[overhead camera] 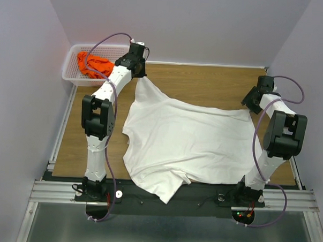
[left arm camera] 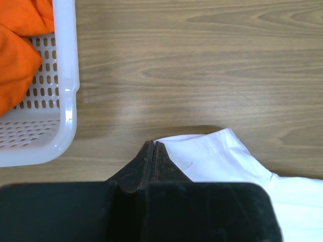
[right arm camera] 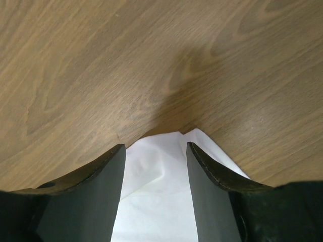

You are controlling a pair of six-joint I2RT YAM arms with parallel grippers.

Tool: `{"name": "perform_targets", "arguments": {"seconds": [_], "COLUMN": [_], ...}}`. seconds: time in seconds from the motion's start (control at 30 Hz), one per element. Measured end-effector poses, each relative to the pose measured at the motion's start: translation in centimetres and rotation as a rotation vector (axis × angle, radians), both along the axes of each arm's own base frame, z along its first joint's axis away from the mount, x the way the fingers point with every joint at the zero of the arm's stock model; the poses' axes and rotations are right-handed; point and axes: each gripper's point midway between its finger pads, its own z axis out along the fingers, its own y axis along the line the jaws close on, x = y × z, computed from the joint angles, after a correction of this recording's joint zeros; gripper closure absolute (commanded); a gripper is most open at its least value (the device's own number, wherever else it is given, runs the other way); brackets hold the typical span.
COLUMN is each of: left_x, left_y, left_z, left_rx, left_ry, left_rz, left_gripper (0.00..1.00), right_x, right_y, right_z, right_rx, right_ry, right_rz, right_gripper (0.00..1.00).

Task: Fold and stack the t-shirts
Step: Flatten the tshirt out

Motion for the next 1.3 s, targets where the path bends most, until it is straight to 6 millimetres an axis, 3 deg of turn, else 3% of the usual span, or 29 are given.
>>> {"name": "perform_targets", "arguments": {"seconds": [0.23, 0.43, 0.5, 0.67, 0.87, 1.03, 1.23, 1.3], "left_x": [0.4, 0.3, 0.4, 0.3, 0.2, 0.1, -0.4, -0.5], "left_y": [-0.1, 0.0, 0.0, 0.0, 0.2, 0.5, 1.2, 1.4], "left_z": [0.9, 1.0, 1.0, 1.2, 1.3, 1.0, -0.7, -1.2], "left_rx": [-0.006, -0.003, -0.003, -0.003, 0.001, 0.012, 0.042, 0.050], "left_ry": [-0.023, -0.024, -0.025, -0.030, -0.033, -0.034, -0.006, 0.000], "left_rz": [0.000, 0.000, -0.001, 0.001, 0.005, 0.017, 0.040, 0.049], "left_gripper": [1.00, 1.00, 1.00, 1.00, 1.00, 1.00, 1.00, 1.00], "right_x": [-0.1, 0.9, 1.3, 1.2, 2.6, 5.3, 8.6, 9.5], "right_y": [-0.7, -0.7, -0.6, -0.3, 0.0, -0.7, -1.5, -1.7], "right_z": [0.0, -1.2, -1.9, -3.0, -1.4, 1.9, 3.0, 2.4], "right_rx": [-0.033, -0.028, -0.022, -0.004, 0.003, -0.043, -0.096, -0.104], "right_ry": [0.007, 0.025, 0.032, 0.052, 0.010, -0.075, -0.118, -0.116], "right_rz": [0.016, 0.064, 0.075, 0.101, 0.131, 0.164, 0.220, 0.236], "right_gripper": [0.43, 0.48, 0.53, 0.76, 0.95, 0.97, 0.78, 0.65]}}
